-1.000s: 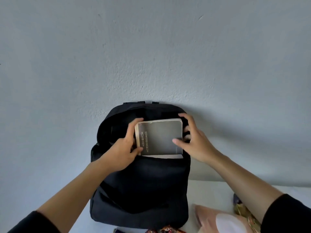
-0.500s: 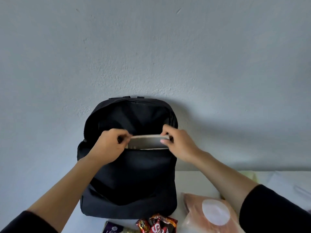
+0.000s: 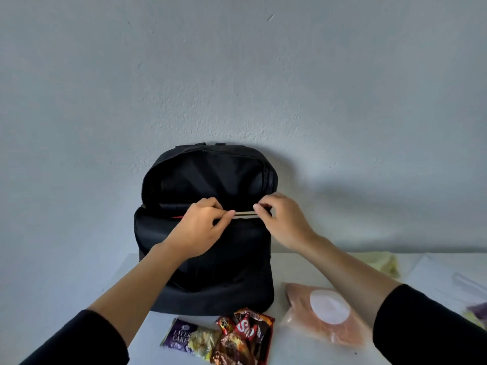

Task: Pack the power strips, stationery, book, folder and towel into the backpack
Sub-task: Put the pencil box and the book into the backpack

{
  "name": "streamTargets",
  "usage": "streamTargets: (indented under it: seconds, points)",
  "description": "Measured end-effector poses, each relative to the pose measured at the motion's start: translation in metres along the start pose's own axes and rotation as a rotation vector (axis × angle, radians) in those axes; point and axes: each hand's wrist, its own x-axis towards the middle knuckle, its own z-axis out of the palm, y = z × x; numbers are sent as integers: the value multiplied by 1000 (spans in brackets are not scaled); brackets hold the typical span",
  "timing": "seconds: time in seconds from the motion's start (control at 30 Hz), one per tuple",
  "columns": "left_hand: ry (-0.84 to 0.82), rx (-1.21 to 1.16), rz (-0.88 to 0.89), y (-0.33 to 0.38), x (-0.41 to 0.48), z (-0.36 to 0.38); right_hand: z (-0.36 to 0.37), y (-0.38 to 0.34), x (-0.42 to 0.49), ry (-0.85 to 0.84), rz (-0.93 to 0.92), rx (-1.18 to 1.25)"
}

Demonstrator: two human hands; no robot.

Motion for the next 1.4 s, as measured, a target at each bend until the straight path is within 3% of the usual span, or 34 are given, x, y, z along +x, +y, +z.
streamTargets:
  seconds: [0.13,0.27,0.4,0.57,0.63,0.87,0.97,1.1,1.27,1.4]
  points:
    - [122,-185,90,55,-6,4,-37,-2,-29,290,-59,340]
    - [115,-299,168,112,-12,17,-90,20,-71,362,-39,547]
    - [-59,-295,185,150,-20,64,-125,70,-114,162,157,507]
    - [-347,-246,130,199,-27,129,-165,148,-171,-397,335,69]
    - [-464,-219,131,225,-31,152,-174,173,-194,-518,343,-80]
    - [-681,134,284,279,-41,239,-170,222,-258,-651,367,-322]
    - [-743,268,259,285,-41,255,-162,233,-262,-694,316,-462]
    - [-797,324,187,291,-43,263,-160,242,-266,-707,321,-445]
    - [-770,181,73,297,-40,255,-167,243,-265,-646,322,-262]
    - [-732,-132,-119,293,-27,232,-182,235,-261,-496,289,-8]
